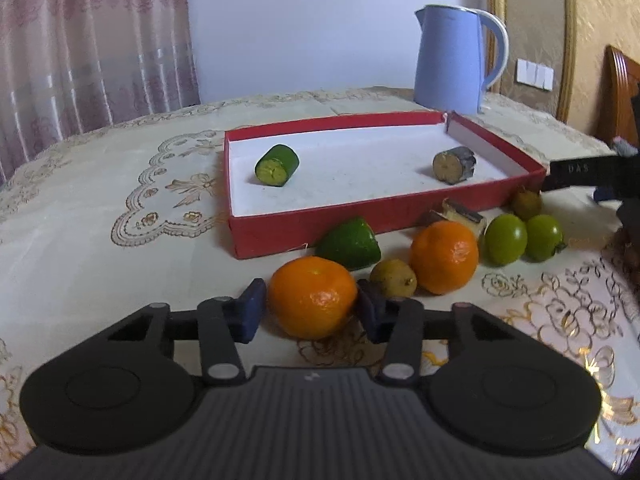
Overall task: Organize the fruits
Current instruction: 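Close the left gripper on a mandarin orange while the right moves toward a green fruit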
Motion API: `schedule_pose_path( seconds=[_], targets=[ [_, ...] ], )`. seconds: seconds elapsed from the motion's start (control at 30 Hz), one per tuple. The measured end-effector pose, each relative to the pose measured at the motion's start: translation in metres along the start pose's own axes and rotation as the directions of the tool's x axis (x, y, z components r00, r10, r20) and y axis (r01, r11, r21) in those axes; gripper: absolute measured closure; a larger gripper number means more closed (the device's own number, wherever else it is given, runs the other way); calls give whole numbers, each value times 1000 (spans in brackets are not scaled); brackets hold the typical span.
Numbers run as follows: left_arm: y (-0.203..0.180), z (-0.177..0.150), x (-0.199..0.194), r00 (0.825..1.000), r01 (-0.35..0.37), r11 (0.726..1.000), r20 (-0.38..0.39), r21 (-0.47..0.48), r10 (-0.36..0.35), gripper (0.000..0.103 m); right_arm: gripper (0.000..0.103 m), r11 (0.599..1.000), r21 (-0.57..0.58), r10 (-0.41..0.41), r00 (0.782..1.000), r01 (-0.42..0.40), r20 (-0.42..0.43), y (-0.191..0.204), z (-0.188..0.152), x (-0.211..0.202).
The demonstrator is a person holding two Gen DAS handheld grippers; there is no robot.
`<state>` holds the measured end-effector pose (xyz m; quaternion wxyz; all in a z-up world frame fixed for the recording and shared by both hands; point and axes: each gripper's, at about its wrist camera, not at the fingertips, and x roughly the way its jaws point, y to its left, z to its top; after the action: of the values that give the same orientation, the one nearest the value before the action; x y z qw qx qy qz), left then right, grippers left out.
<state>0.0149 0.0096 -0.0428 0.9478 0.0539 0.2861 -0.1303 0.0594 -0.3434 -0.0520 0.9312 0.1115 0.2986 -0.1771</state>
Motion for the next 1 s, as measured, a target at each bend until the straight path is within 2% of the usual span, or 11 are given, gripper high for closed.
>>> schedule_pose_path(
  seconds=[0.2, 0.27, 0.33, 0.43, 0.53, 0.6, 0.77, 0.93, 1.0],
  targets=[
    [-8, -1, 1, 998, -58, 998, 18, -38, 58, 60, 0, 1000, 6, 5, 1000, -5, 2, 0, 0, 0],
    [-6, -1, 1, 998, -57, 997, 19, -48, 58, 60, 0, 999, 28, 31, 999, -32, 12, -5, -1, -3],
    [-4, -1, 1, 998, -63, 996, 17, -66, 65, 60, 0, 994, 55, 93, 995, -94, 31, -11, -4, -12],
    [-2, -1, 1, 998, -57, 995, 17, -79, 58, 60, 0, 971, 62, 227, 970, -233, 92, -17, -12, -38],
    [-1, -1, 1, 998, -52, 995, 15, -83, 53, 60, 0, 944, -40, 331, 939, -328, 95, -11, -21, -65],
    [0, -1, 2, 999, -46, 995, 10, -88, 48, 60, 0, 931, -115, 358, 928, -347, 106, -3, -27, -81],
    [1, -2, 1, 999, -43, 995, 11, -93, 44, 60, 0, 879, -274, 419, 906, -389, 58, 24, -42, -102],
    [2, -2, 1, 999, -40, 994, 12, -97, 41, 60, 0, 858, -413, 384, 915, -306, 120, 49, -60, -115],
    [1, -2, 1, 999, -39, 994, 12, -98, 41, 60, 1, 845, -440, 388, 914, -303, 116, 56, -62, -116]
  ],
)
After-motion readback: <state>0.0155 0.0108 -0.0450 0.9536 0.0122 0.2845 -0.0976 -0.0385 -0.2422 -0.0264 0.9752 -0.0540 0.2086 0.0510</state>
